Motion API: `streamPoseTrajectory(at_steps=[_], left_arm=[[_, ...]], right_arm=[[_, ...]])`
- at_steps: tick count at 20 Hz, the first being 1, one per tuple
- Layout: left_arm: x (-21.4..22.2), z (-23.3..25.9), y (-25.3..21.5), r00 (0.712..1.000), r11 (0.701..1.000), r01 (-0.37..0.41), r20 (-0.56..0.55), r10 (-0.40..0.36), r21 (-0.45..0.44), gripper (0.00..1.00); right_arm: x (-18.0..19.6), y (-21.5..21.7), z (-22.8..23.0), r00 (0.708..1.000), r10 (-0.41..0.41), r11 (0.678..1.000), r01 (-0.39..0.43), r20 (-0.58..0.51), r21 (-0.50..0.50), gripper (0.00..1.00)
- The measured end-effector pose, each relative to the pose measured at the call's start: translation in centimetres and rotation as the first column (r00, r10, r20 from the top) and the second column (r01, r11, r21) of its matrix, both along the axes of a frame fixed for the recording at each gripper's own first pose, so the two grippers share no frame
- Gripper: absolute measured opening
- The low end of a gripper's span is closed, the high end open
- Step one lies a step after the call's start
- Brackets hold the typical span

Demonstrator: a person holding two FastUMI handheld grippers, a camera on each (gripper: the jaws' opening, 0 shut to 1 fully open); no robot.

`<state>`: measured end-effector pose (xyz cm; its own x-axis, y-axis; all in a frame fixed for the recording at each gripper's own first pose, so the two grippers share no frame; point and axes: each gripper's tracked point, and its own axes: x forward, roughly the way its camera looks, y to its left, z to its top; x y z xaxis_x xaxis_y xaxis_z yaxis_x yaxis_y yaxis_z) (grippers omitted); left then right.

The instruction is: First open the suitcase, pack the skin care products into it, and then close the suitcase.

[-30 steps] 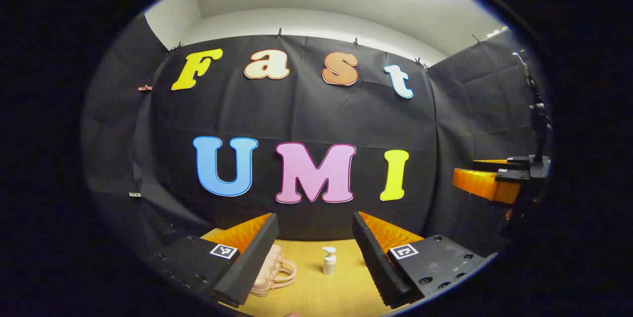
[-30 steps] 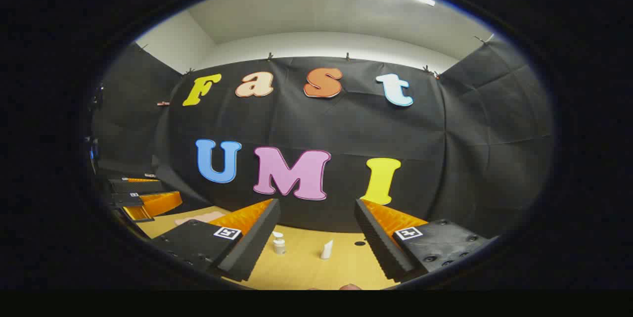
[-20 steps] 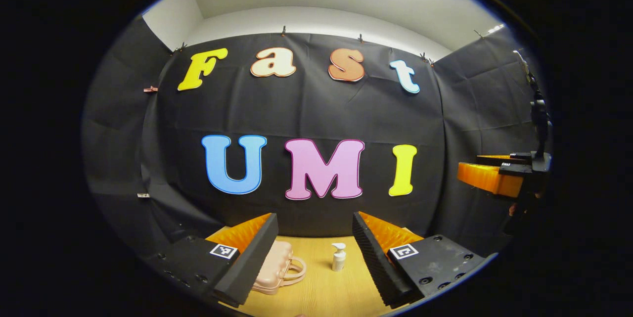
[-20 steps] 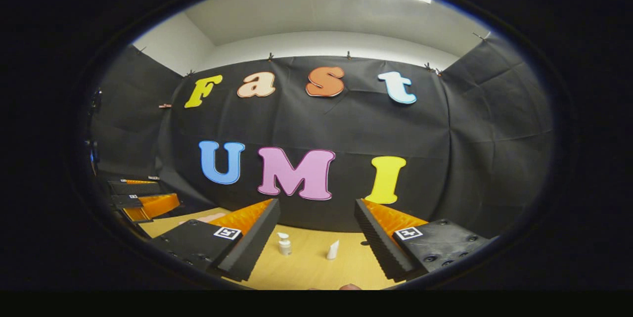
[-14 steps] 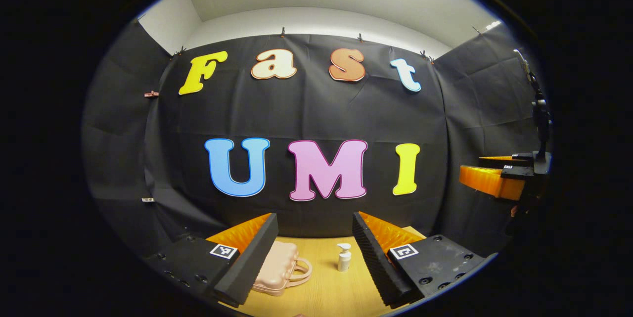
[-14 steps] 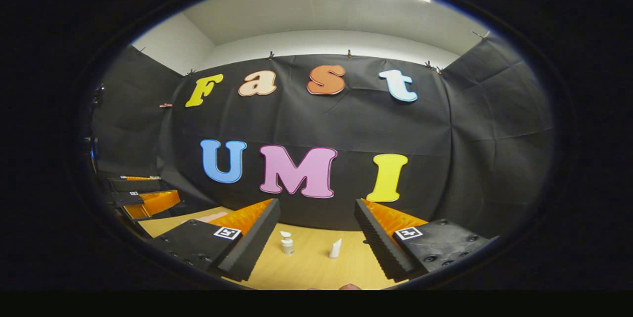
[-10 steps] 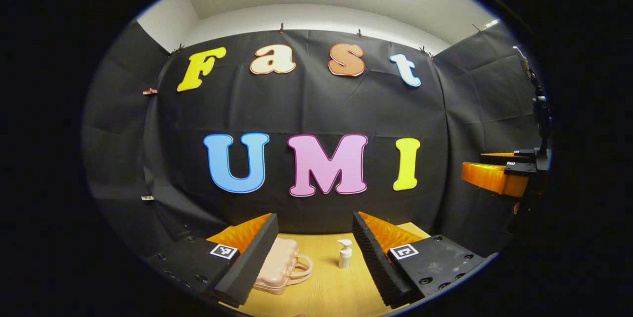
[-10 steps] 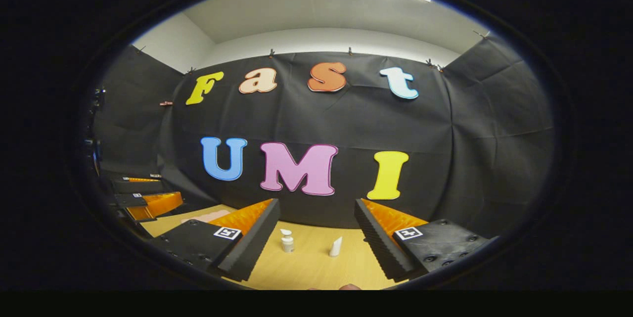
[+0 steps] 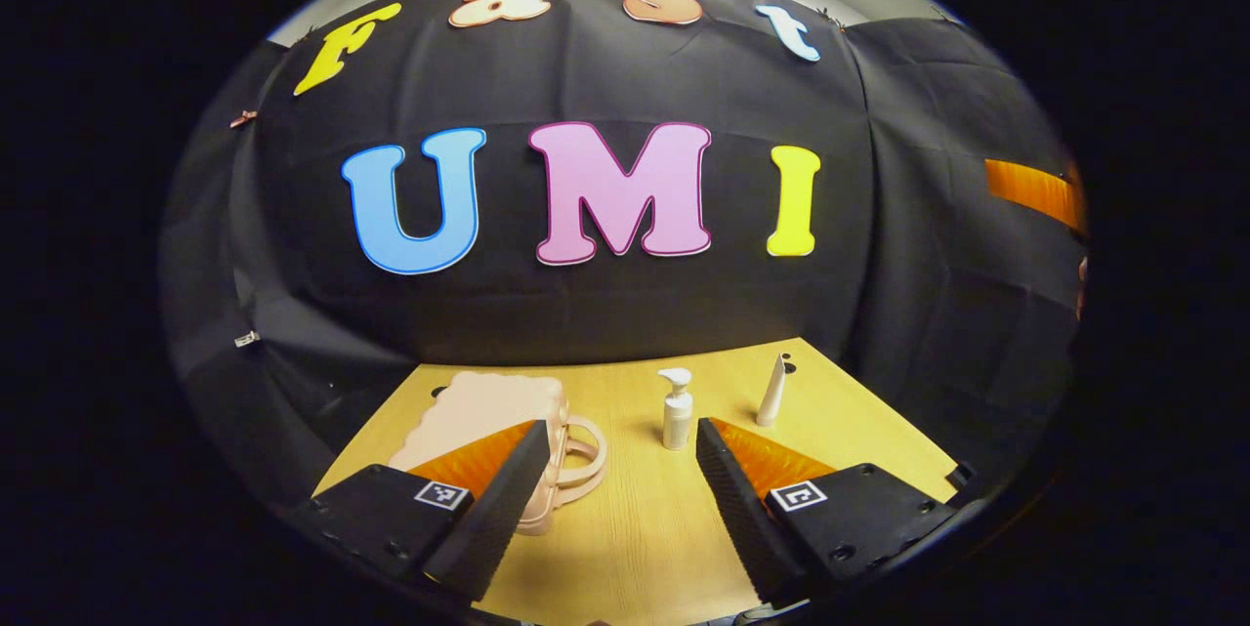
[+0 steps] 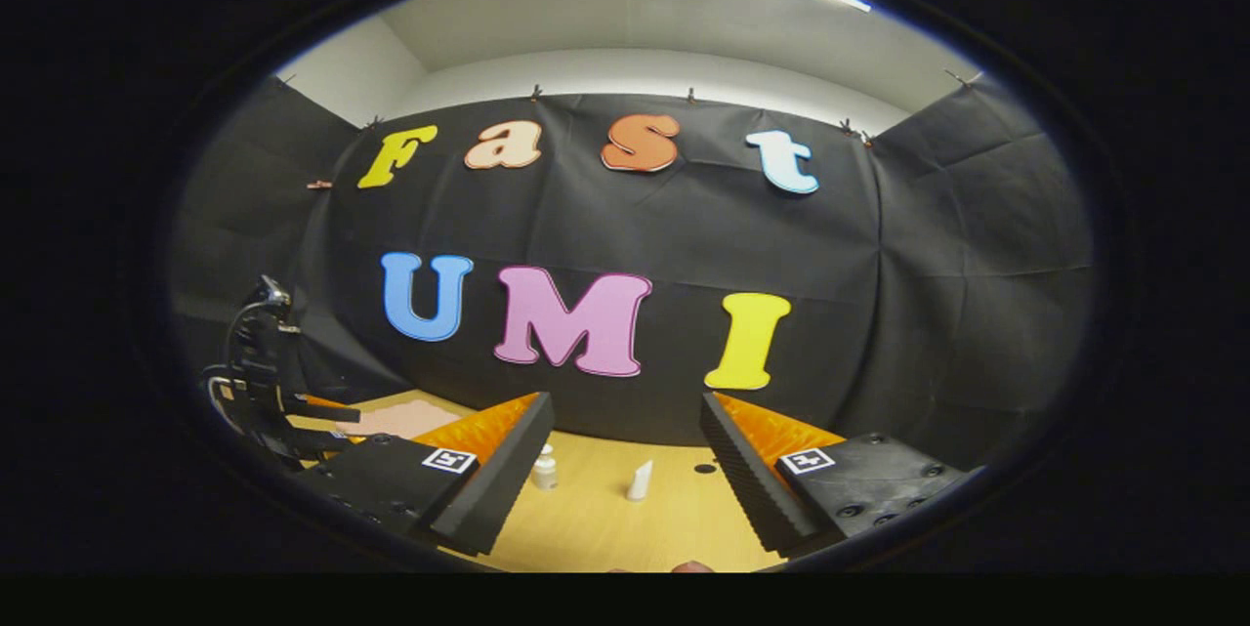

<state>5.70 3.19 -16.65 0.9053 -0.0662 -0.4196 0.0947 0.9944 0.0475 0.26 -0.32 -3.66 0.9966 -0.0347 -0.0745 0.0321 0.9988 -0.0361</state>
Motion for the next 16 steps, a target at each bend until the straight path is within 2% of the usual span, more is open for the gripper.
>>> streamPoseTrajectory(at_steps=[7,9,11,12,16], left_arm=[[6.5,-6.4,1.4,0.987,0.999,0.043,-0.153,-0.047,-0.025,0.96],[7.9,-8.8,1.7,0.975,0.998,0.045,-0.215,-0.054,-0.046,0.96],[8.6,-11.7,1.6,0.957,0.996,0.044,-0.285,-0.064,-0.075,0.96],[9.2,-13.1,1.9,0.944,0.997,0.034,-0.324,-0.054,-0.069,0.96],[12.0,-17.2,2.7,0.911,1.0,0.003,-0.412,0.002,0.013,0.96]], right_arm=[[0.1,-2.2,-2.1,0.99,-0.125,0.992,0.125,-0.059,0.002,0.99],[0.0,-2.6,-3.4,0.984,-0.16,0.987,0.161,-0.084,0.003,0.96],[0.4,-2.9,-5.0,0.977,-0.184,0.983,0.185,-0.104,0.003,0.99],[0.5,-3.0,-6.1,0.974,-0.184,0.982,0.187,-0.13,0.011,0.96],[2.3,-3.3,-10.3,0.975,-0.095,0.992,0.11,-0.199,0.067,0.97]])
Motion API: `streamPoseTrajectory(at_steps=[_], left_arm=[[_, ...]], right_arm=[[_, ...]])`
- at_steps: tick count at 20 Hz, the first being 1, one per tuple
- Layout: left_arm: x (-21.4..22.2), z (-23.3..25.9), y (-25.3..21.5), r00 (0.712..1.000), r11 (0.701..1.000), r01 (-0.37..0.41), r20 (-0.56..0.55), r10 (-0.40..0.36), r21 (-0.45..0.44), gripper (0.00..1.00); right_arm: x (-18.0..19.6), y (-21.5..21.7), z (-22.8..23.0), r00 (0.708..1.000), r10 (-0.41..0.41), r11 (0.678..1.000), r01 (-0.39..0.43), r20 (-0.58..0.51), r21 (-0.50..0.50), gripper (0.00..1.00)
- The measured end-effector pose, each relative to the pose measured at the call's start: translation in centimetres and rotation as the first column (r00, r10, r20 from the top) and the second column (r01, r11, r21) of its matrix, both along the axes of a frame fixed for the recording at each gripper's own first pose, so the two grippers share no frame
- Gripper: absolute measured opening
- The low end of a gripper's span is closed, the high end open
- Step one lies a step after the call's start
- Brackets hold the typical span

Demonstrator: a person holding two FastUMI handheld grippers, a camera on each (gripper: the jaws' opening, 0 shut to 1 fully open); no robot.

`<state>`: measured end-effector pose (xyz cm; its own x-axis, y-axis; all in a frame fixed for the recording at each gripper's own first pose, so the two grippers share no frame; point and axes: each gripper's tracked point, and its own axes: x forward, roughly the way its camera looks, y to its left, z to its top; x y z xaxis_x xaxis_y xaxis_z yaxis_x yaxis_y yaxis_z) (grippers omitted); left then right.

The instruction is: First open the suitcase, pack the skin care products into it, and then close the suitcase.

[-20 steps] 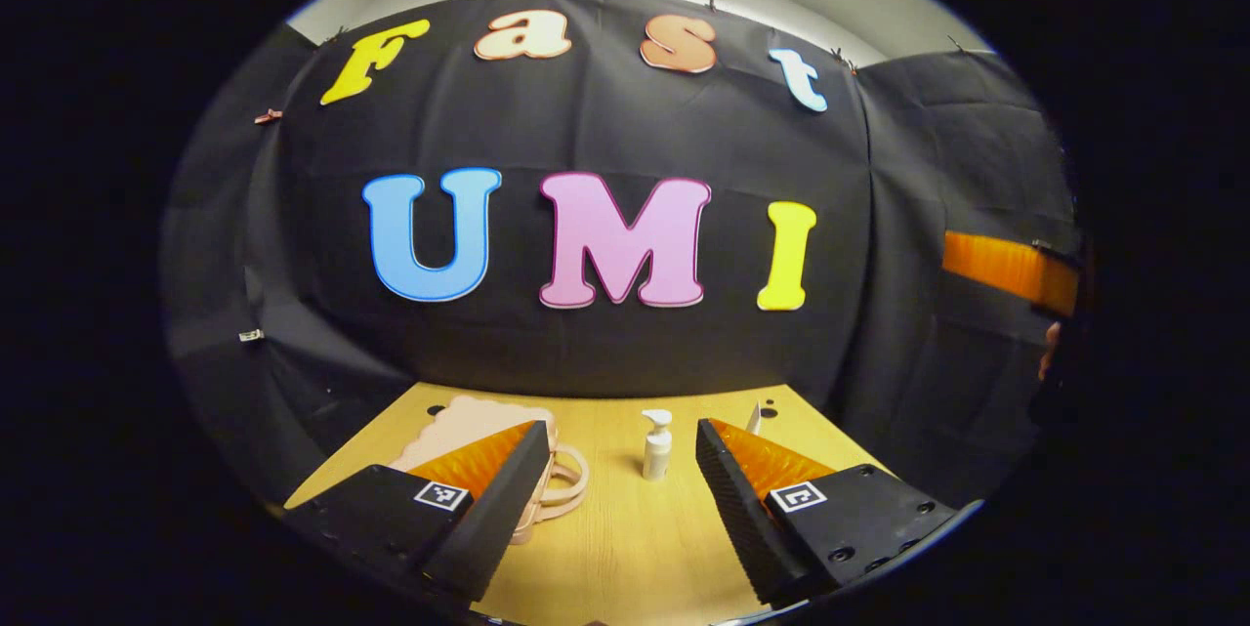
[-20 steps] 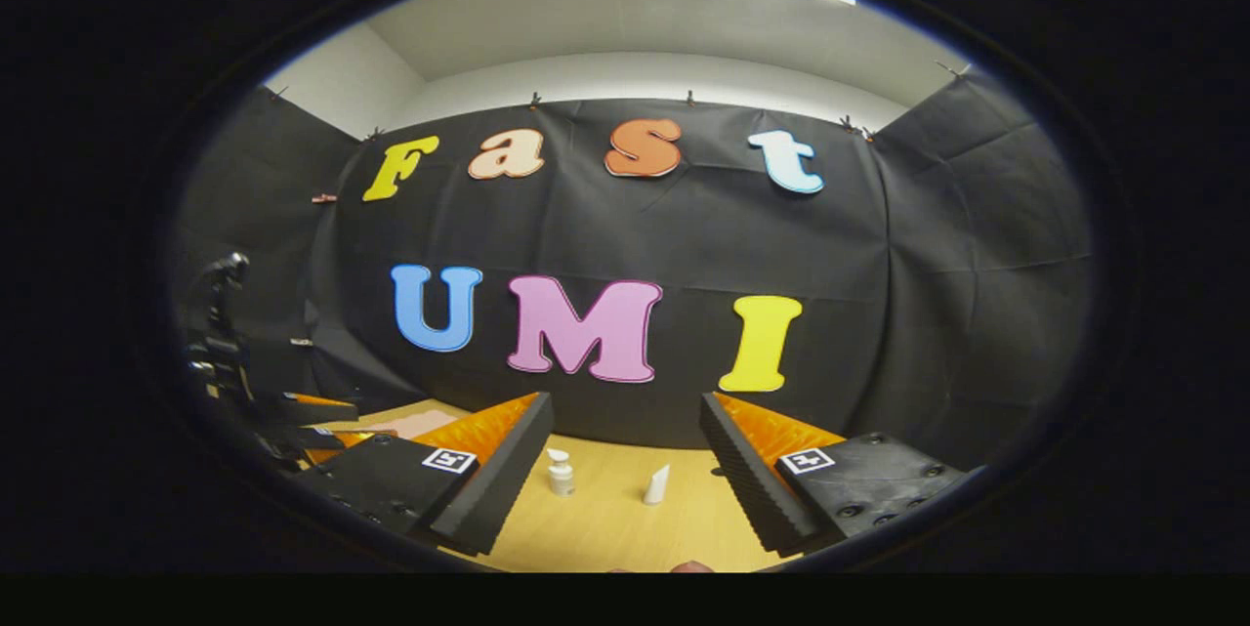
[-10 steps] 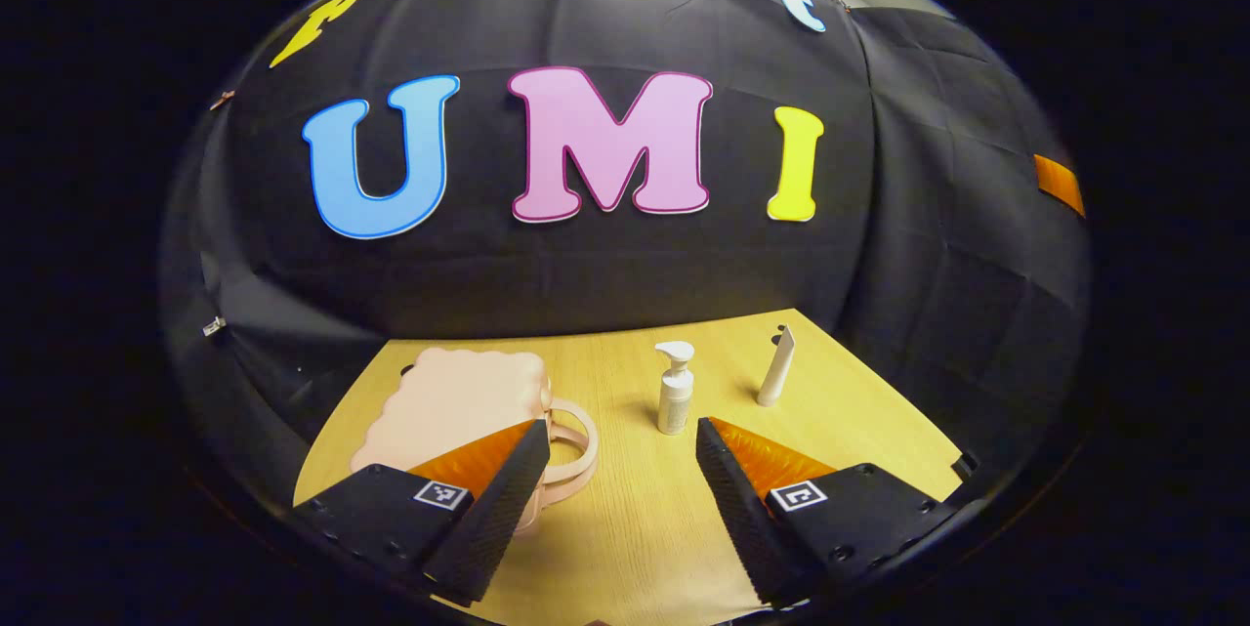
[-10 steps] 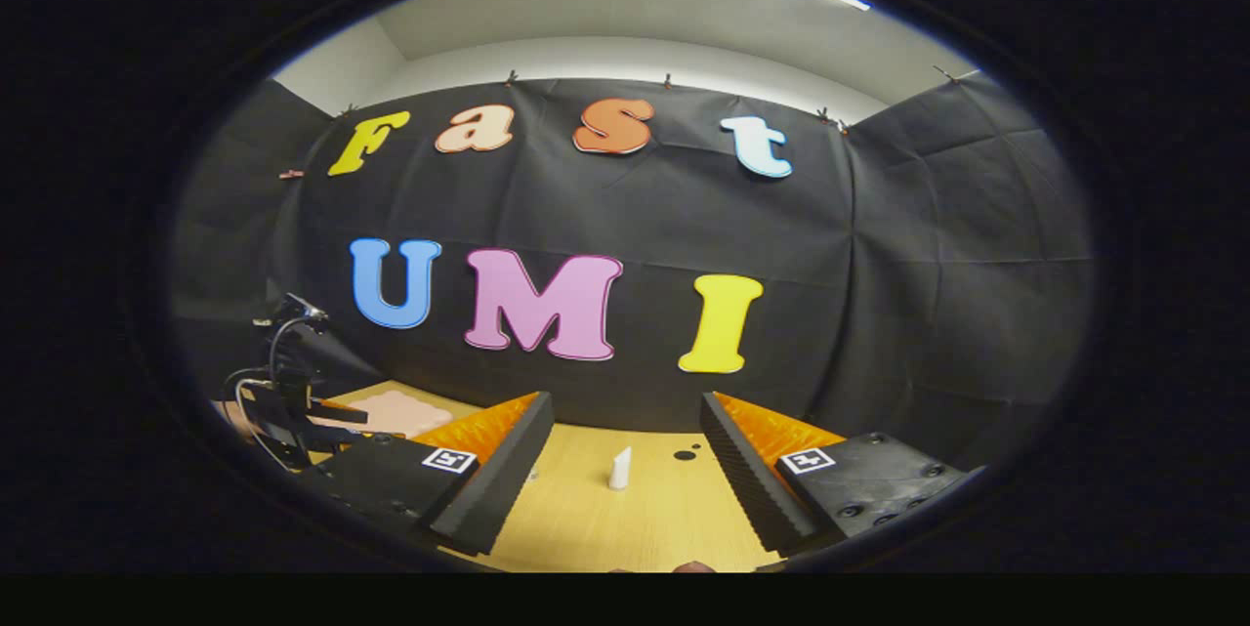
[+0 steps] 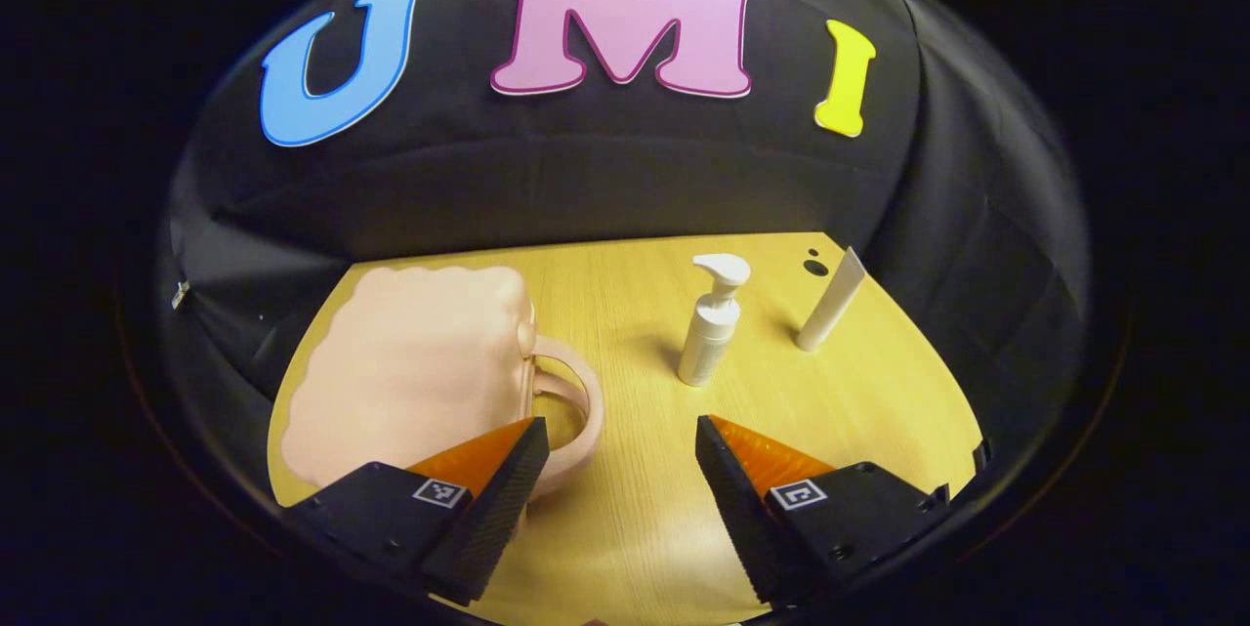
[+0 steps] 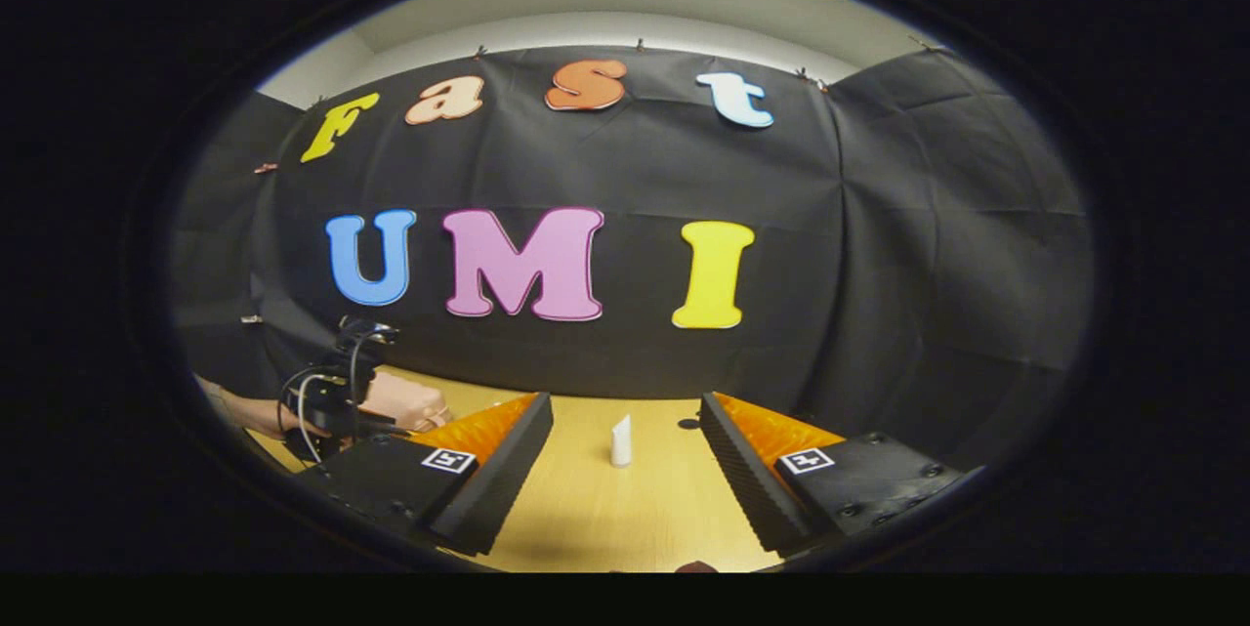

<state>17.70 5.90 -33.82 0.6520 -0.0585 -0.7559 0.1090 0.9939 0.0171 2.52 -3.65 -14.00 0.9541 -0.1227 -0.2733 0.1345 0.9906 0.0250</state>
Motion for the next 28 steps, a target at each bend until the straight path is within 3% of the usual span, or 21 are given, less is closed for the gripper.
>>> streamPoseTrajectory(at_steps=[8,12,14,17,21,25,28], left_arm=[[2.5,-6.3,-0.5,0.987,0.996,-0.023,-0.157,0.036,0.086,0.95],[4.0,-8.0,1.0,0.984,0.988,-0.013,-0.173,0.04,0.155,0.94],[4.3,-8.9,1.1,0.981,0.987,-0.001,-0.193,0.032,0.16,0.8],[4.2,-9.4,1.0,0.973,0.984,0.056,-0.232,-0.016,0.167,0.19],[4.9,-5.7,0.4,0.97,0.962,0.167,-0.212,-0.121,0.217,0.11],[4.6,1.8,0.7,0.974,0.978,0.193,-0.136,-0.181,0.082,0.11],[5.1,9.1,4.4,0.981,0.976,0.193,-0.046,-0.189,0.096,0.11]], right_arm=[[3.0,-6.1,-6.1,0.991,-0.035,0.988,0.053,-0.127,0.144,0.97],[2.4,-9.8,-7.0,0.982,-0.119,0.983,0.137,-0.144,0.125,0.98],[1.8,-10.6,-7.3,0.973,-0.159,0.973,0.182,-0.165,0.139,0.98],[1.3,-10.5,-6.4,0.966,-0.204,0.957,0.231,-0.159,0.173,0.96],[1.0,-9.6,-5.4,0.958,-0.245,0.954,0.266,-0.147,0.139,0.95],[1.8,-7.3,-4.6,0.961,-0.24,0.96,0.256,-0.133,0.116,0.95],[3.0,-4.9,-3.9,0.969,-0.216,0.965,0.23,-0.116,0.129,0.95]])
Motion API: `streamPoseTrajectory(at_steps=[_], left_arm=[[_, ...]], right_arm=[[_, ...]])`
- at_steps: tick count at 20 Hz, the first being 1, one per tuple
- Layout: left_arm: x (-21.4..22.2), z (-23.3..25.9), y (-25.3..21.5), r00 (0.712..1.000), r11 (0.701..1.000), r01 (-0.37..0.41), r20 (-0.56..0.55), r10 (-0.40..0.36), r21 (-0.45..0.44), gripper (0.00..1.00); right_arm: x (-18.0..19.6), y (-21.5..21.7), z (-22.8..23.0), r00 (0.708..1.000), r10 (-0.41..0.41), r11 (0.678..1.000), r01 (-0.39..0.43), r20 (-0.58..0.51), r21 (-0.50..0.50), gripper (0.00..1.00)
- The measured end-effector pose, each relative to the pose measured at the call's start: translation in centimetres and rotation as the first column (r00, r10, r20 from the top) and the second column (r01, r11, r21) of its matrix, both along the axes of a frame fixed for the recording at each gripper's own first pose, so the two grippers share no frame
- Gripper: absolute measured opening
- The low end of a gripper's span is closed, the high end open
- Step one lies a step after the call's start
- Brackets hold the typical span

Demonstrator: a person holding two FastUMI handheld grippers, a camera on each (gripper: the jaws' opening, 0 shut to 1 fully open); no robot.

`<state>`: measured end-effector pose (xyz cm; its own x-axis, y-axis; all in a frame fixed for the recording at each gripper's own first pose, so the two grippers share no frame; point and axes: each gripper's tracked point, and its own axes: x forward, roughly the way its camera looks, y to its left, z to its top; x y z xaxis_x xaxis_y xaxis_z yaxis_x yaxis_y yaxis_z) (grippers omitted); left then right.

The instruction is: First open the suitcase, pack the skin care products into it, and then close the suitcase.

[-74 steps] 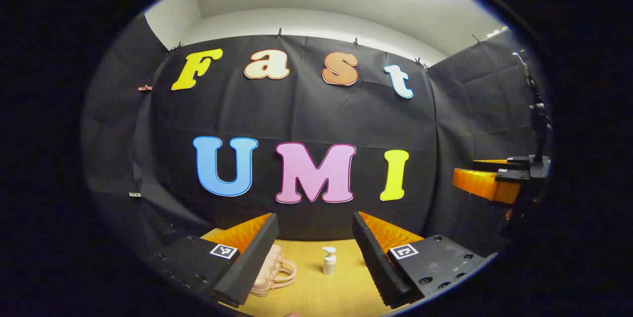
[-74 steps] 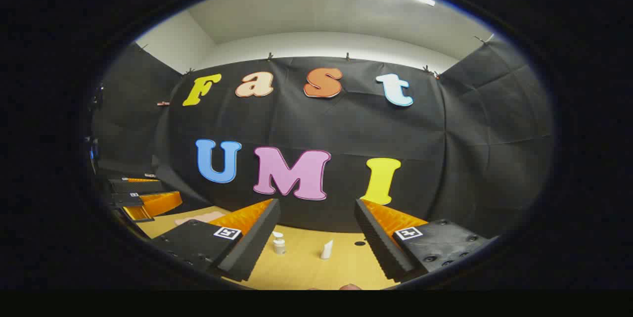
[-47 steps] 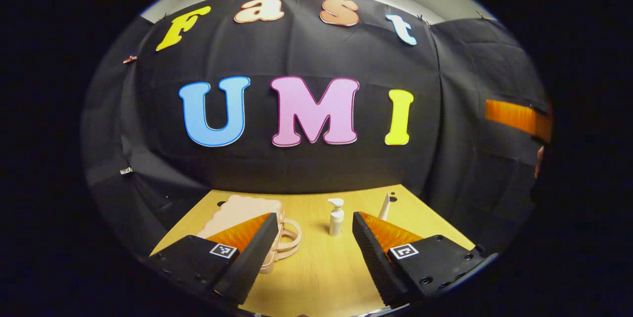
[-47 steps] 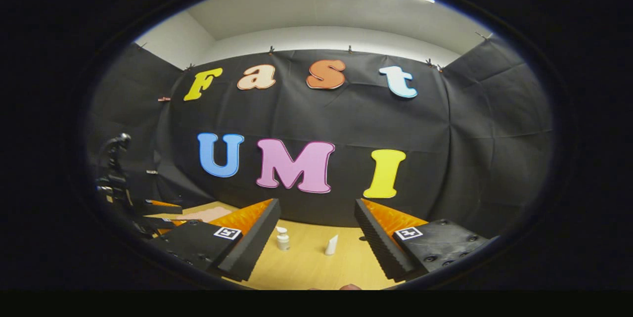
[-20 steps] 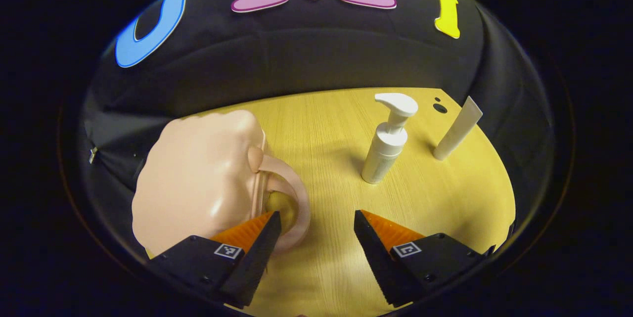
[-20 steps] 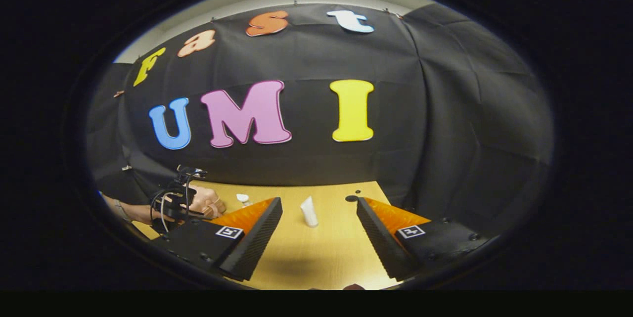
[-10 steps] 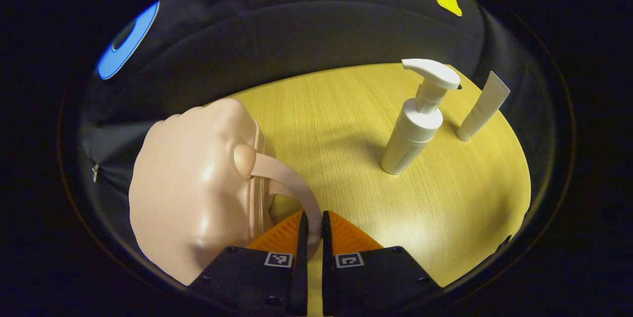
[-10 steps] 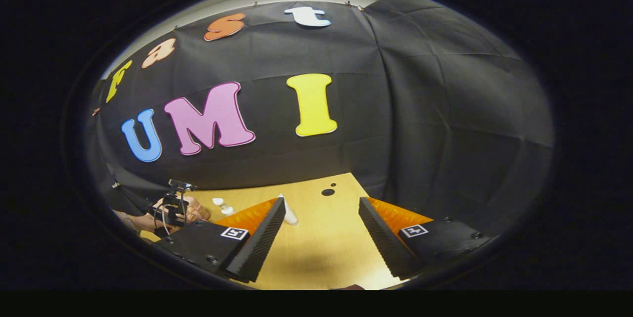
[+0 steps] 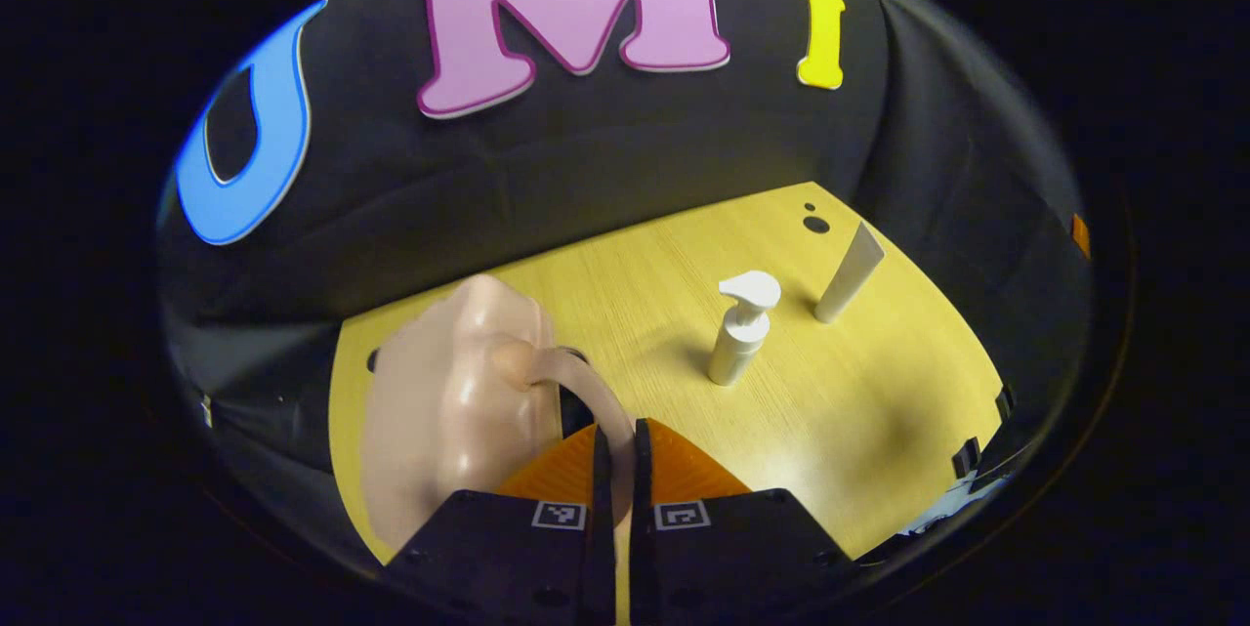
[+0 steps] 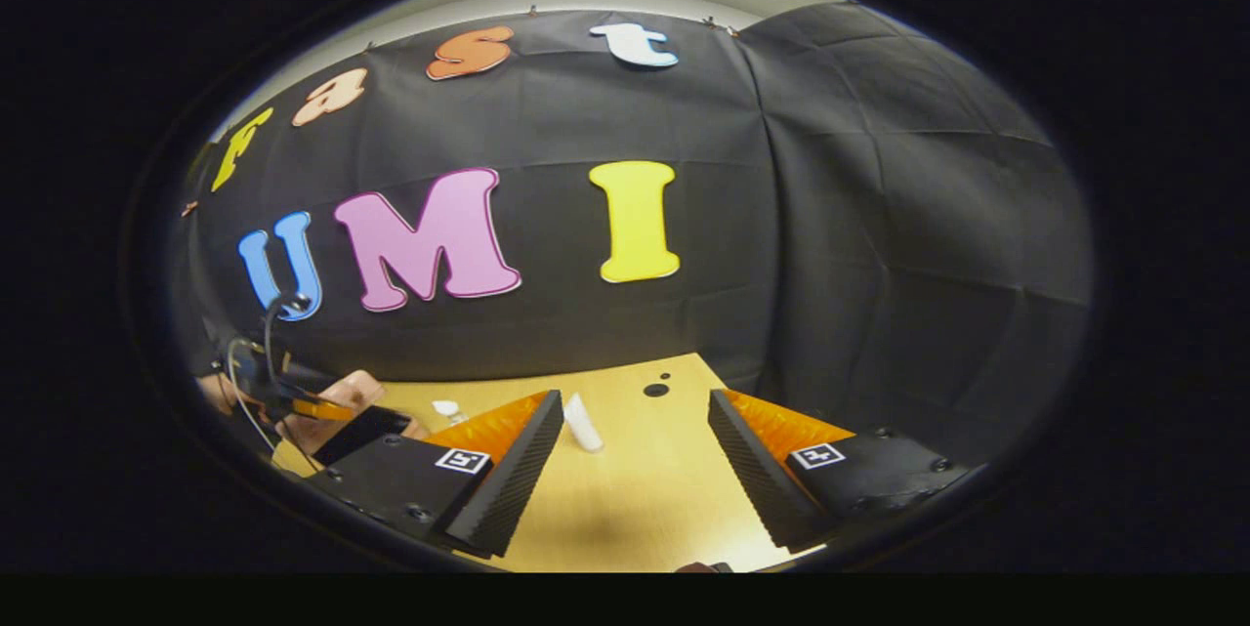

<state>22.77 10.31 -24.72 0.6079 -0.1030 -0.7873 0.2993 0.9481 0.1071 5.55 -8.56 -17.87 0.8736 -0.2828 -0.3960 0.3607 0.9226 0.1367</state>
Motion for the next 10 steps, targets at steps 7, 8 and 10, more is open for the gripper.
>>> streamPoseTrajectory(at_steps=[7,8,10], left_arm=[[2.6,11.8,17.9,0.967,0.98,-0.2,0.167,0.194,0.021,0.1],[2.8,12.0,20.6,0.962,0.976,-0.216,0.181,0.205,0.039,0.14],[2.7,11.3,24.9,0.958,0.97,-0.237,0.178,0.224,0.057,0.1]], right_arm=[[2.5,5.3,1.9,0.996,0.079,0.997,-0.078,0.041,-0.025,0.95],[2.7,5.6,2.0,0.996,0.082,0.996,-0.08,0.042,-0.033,0.95],[2.7,5.9,2.3,0.996,0.081,0.996,-0.079,0.041,-0.044,0.95]])
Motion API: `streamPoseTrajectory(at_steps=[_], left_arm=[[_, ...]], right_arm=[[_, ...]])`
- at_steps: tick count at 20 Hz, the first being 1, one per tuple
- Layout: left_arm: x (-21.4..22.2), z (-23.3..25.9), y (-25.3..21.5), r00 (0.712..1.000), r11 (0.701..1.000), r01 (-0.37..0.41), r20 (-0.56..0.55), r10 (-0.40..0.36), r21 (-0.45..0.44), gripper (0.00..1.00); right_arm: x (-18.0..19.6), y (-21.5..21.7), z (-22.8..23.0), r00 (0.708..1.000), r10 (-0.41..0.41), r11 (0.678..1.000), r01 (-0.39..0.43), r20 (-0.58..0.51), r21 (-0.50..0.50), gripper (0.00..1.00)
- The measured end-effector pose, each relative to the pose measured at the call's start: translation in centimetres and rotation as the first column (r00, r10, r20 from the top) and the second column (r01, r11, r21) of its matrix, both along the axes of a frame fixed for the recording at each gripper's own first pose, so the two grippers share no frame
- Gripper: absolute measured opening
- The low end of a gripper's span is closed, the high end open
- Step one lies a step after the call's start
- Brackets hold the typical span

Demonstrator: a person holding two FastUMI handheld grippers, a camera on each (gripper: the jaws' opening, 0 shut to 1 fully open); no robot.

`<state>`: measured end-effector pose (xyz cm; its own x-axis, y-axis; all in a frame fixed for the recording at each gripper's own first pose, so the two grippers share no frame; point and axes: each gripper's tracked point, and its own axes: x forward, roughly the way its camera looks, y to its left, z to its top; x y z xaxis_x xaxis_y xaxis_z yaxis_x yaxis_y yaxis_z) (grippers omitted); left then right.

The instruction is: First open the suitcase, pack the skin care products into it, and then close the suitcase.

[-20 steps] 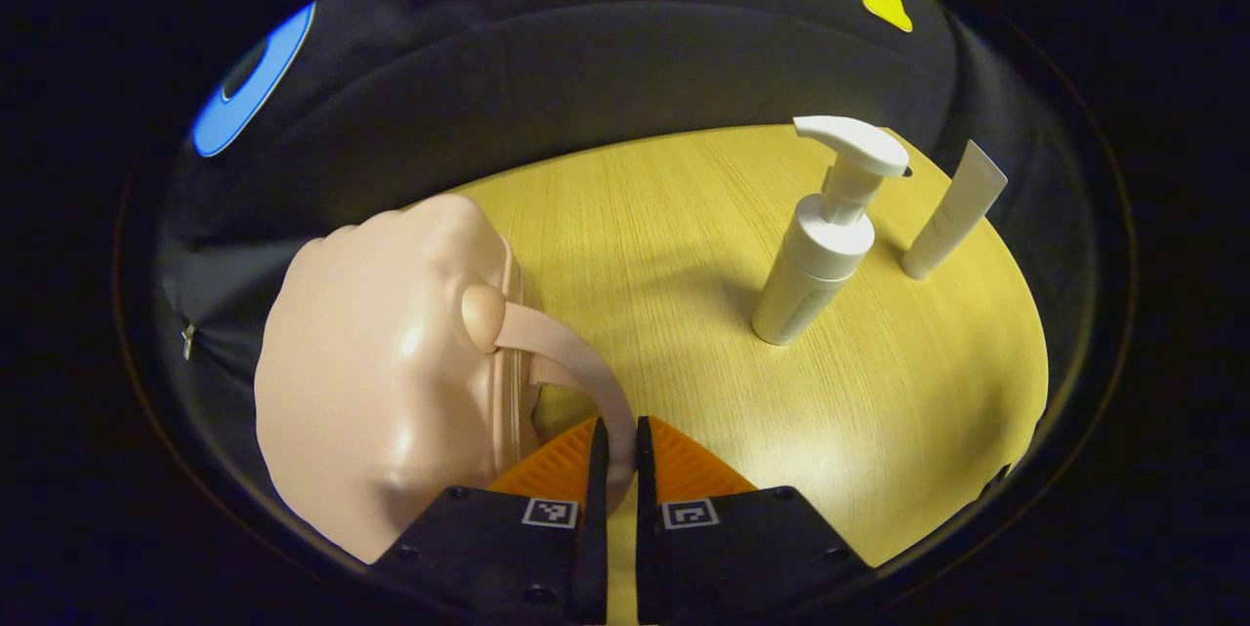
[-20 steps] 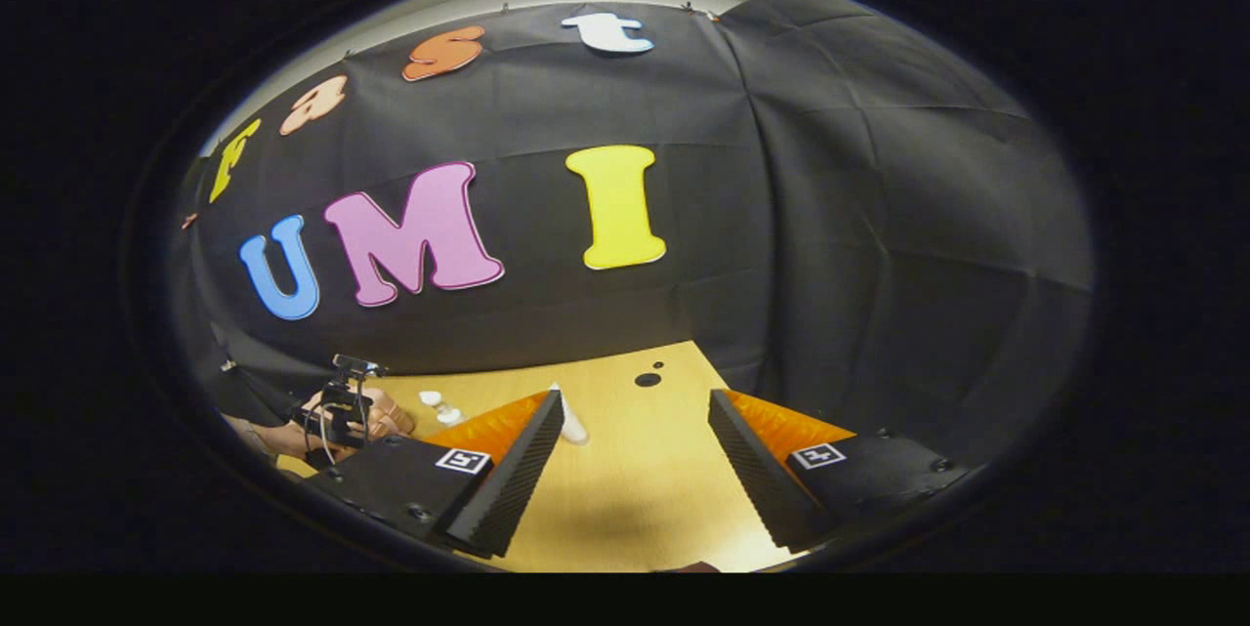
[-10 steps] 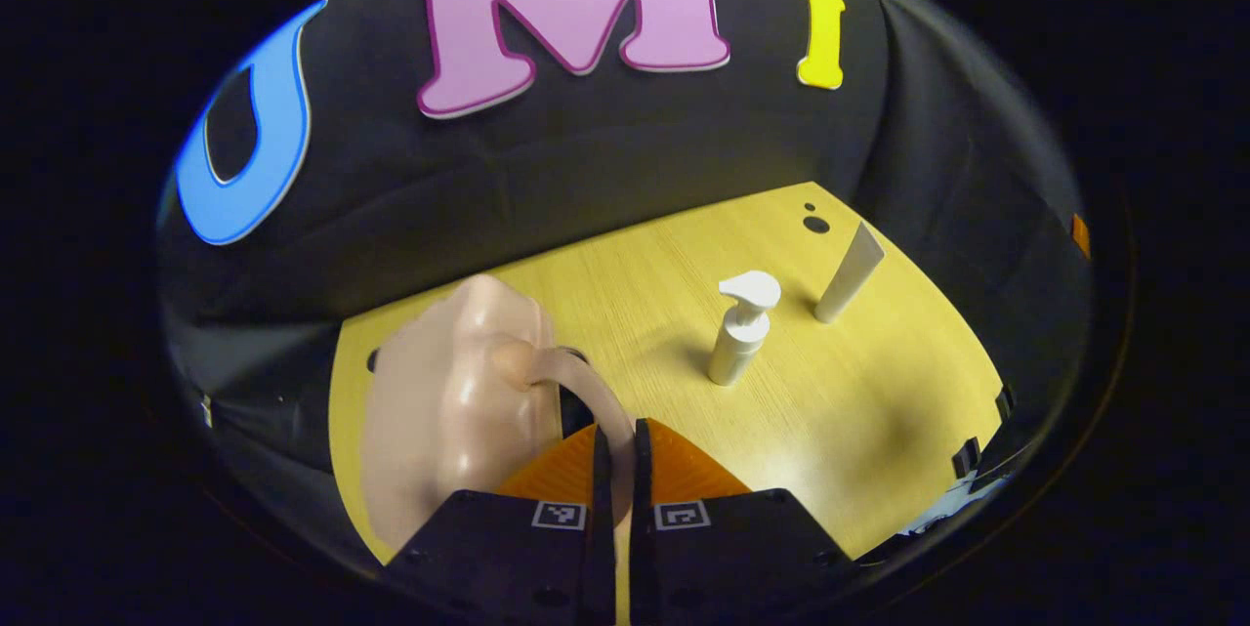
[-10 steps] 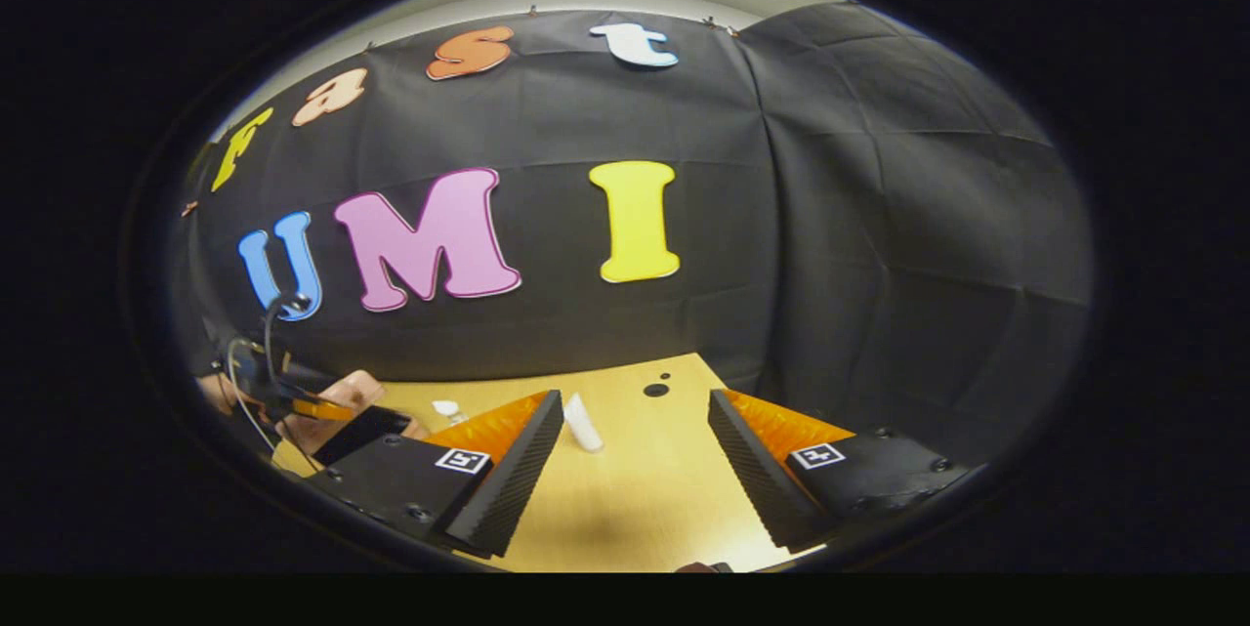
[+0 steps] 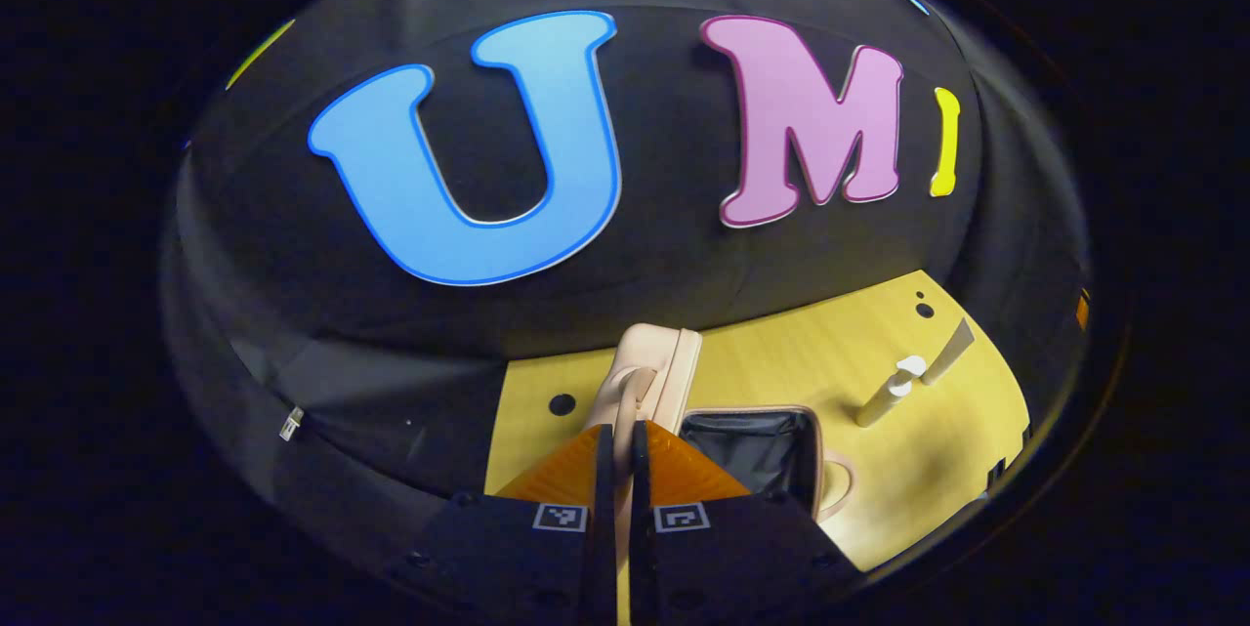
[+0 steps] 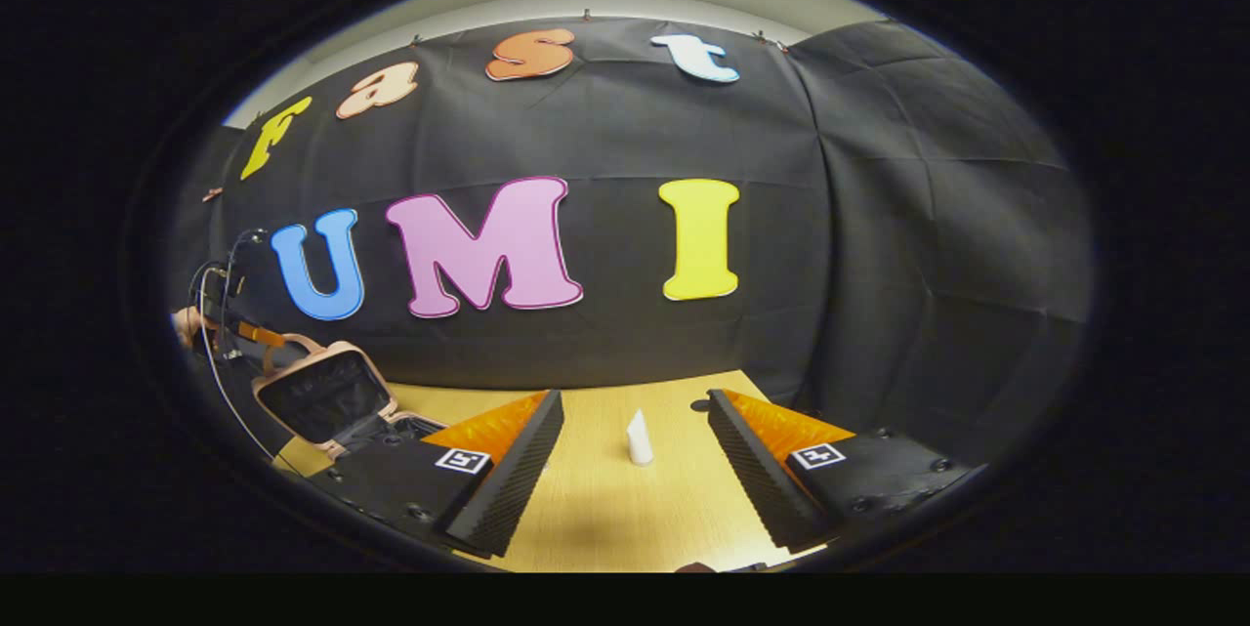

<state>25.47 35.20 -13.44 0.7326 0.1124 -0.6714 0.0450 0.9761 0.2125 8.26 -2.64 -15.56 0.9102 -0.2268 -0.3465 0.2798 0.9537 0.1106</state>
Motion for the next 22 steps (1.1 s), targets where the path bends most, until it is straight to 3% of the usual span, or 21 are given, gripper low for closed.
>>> streamPoseTrajectory(at_steps=[4,7,9,10,14,20,22], left_arm=[[0.0,-2.5,8.5,0.996,0.995,-0.083,-0.032,0.085,0.055,0.1],[-0.2,-6.1,14.7,0.987,0.987,-0.154,-0.051,0.155,0.038,0.14],[0.0,-9.1,18.8,0.976,0.978,-0.209,-0.056,0.209,0.01,0.1],[-0.1,-10.9,20.7,0.968,0.97,-0.243,-0.067,0.243,0.004,0.07],[-2.1,-19.4,26.8,0.906,0.917,-0.397,-0.169,0.388,-0.026,0.12],[-4.7,-30.2,30.0,0.854,0.885,-0.46,-0.309,0.419,-0.073,0.13],[-4.8,-32.2,31.1,0.853,0.883,-0.461,-0.319,0.414,-0.087,0.14]], right_arm=[[-0.4,0.4,0.4,1.0,-0.021,1.0,0.021,-0.014,-0.023,0.95],[-1.1,0.8,0.8,0.999,-0.038,0.998,0.036,-0.027,-0.053,0.95],[-1.8,1.3,0.7,0.998,-0.05,0.998,0.048,-0.042,-0.052,0.95],[-2.0,1.6,0.6,0.997,-0.056,0.998,0.054,-0.054,-0.032,0.95],[-3.5,2.3,-0.6,0.985,-0.103,0.993,0.11,-0.137,0.04,0.95],[-6.4,3.7,-2.4,0.953,-0.203,0.972,0.223,-0.224,0.069,0.95],[-7.1,5.1,-3.5,0.944,-0.206,0.97,0.232,-0.256,0.073,0.96]])
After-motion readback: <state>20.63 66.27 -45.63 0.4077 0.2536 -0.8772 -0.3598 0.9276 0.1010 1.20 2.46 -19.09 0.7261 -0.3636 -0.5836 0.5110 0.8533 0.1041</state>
